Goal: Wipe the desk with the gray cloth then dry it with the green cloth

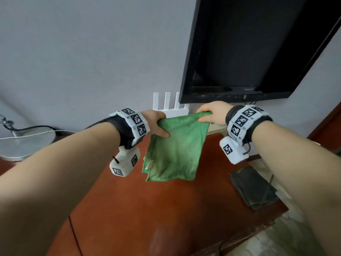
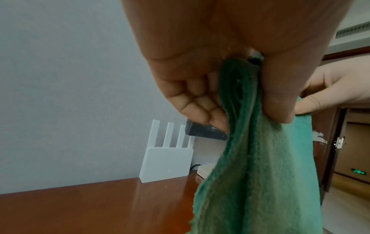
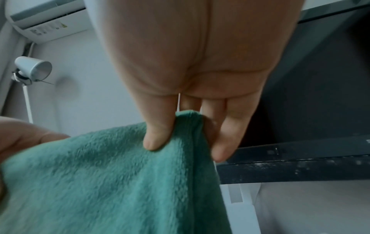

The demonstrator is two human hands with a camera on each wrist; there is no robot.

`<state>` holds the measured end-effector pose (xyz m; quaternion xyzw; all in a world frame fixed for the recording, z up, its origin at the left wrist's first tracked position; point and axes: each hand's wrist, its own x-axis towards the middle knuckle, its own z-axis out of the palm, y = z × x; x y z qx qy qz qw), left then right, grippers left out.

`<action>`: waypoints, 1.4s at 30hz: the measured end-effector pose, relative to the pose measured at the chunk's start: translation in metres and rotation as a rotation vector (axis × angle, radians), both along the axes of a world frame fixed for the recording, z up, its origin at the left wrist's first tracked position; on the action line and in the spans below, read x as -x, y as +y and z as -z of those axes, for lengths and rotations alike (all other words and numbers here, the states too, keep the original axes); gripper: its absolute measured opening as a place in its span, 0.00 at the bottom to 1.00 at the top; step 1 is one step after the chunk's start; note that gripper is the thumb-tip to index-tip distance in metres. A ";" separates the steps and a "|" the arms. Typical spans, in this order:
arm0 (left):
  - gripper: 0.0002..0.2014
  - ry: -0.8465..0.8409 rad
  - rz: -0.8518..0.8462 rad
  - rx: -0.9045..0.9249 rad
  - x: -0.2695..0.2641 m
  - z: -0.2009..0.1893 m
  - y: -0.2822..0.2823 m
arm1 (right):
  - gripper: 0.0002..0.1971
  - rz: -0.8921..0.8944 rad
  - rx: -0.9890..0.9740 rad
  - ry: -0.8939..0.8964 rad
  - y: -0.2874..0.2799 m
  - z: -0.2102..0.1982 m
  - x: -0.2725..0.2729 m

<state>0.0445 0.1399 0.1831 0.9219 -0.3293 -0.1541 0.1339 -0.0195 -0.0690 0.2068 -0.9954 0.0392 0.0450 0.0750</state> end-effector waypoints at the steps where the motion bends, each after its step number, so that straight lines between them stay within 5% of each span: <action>1: 0.25 -0.014 0.002 -0.011 -0.002 0.003 -0.015 | 0.17 -0.012 -0.006 -0.013 -0.013 0.002 -0.003; 12: 0.21 -0.118 -0.122 0.094 -0.042 0.036 -0.215 | 0.14 -0.051 -0.094 -0.219 -0.216 0.036 -0.062; 19: 0.15 0.107 -0.057 -0.309 -0.038 0.140 -0.310 | 0.19 -0.242 0.052 0.251 -0.305 0.153 -0.053; 27: 0.35 0.087 0.104 -0.460 0.001 0.208 -0.332 | 0.23 -0.359 0.099 0.524 -0.329 0.211 -0.037; 42: 0.29 0.068 0.003 -0.738 -0.018 0.219 -0.334 | 0.24 -0.426 0.116 0.552 -0.329 0.234 -0.038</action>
